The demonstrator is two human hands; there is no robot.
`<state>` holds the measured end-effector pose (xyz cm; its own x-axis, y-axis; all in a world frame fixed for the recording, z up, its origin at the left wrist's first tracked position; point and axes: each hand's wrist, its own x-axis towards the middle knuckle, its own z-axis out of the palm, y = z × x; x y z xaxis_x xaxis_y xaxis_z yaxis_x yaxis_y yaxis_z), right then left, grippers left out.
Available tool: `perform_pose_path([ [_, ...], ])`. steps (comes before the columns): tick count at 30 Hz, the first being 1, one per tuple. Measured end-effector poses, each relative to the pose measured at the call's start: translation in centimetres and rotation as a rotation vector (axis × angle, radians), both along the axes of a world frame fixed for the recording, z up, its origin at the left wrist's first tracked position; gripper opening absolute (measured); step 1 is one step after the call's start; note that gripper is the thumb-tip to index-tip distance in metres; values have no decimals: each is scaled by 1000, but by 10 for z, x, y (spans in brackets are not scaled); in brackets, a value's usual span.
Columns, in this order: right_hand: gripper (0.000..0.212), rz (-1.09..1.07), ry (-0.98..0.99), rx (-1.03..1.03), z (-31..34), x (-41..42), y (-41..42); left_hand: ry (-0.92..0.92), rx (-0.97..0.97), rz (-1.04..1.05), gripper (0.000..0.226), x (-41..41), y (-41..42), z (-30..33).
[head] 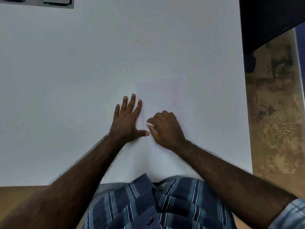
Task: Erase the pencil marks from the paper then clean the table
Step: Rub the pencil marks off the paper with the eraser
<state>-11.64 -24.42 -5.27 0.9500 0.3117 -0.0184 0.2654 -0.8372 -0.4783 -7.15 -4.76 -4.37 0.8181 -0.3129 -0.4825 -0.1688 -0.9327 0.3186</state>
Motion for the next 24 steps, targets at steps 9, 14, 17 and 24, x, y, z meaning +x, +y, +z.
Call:
perform_pose_path([
  [9,13,-310,-59,12,-1,14,-8,2,-6,-1,134,0,1,-1],
  [14,11,-99,-92,-59,-2,15,-17,2,-12,0,134,1,1,-1],
  [17,9,-367,-86,-59,0,35,-36,1,-8,-4,135,1,1,-1],
  [24,15,-106,-84,-27,-3,15,-10,-3,-9,-3,134,0,1,-1],
])
